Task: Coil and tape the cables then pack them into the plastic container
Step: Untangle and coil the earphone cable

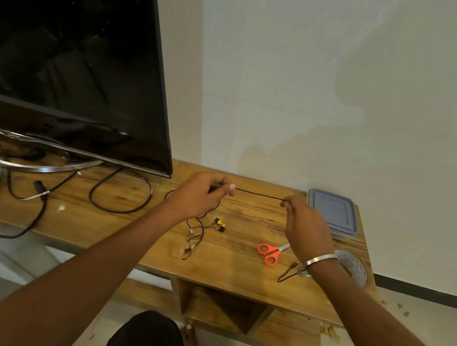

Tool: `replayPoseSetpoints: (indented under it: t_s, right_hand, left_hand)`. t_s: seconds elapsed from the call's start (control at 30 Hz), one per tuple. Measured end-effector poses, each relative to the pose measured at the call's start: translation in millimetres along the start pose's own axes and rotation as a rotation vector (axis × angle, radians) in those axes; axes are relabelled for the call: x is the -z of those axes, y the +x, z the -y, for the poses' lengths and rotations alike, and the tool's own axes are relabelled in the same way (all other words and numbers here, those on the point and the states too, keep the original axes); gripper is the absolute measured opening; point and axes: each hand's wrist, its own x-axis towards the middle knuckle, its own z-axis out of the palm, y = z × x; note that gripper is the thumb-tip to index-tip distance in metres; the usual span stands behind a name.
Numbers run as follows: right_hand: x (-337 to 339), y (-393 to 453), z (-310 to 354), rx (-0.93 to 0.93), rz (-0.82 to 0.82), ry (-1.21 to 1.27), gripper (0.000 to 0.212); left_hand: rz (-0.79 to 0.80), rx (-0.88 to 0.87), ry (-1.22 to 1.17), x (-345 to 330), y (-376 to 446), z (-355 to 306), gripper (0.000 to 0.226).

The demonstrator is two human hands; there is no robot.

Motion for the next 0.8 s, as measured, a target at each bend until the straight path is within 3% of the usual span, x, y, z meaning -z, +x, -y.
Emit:
replayPoseSetpoints:
  t_s: [0.17,0.3,0.4,0.57,0.8]
  right_hand:
    - [-8,-1,4,-0.004,0.122,0.083,0.022]
    - [-12,0,29,0.157,0.156,0.144,0.039]
    - [-13,4,49,0.233,0.168,0.13,0.027]
    - [-8,9,46,0.206,0.131,-0.025,0.025]
    - [1,6,6,-0.031,0.067,-0.035,0.025]
  left_hand:
    - [0.001,-0.025,0.022,-7,0,-2,0.021]
    - [0.026,-0.026,0.017,-20,2,-6,0.019]
    - [0.06,-0.043,0.024,-28,4,-7,0.021]
    - [0.02,-0.032,0.05,-20,6,-10,0.018]
    - [0.001,-0.007,0.072,-2,6,-5,0.019]
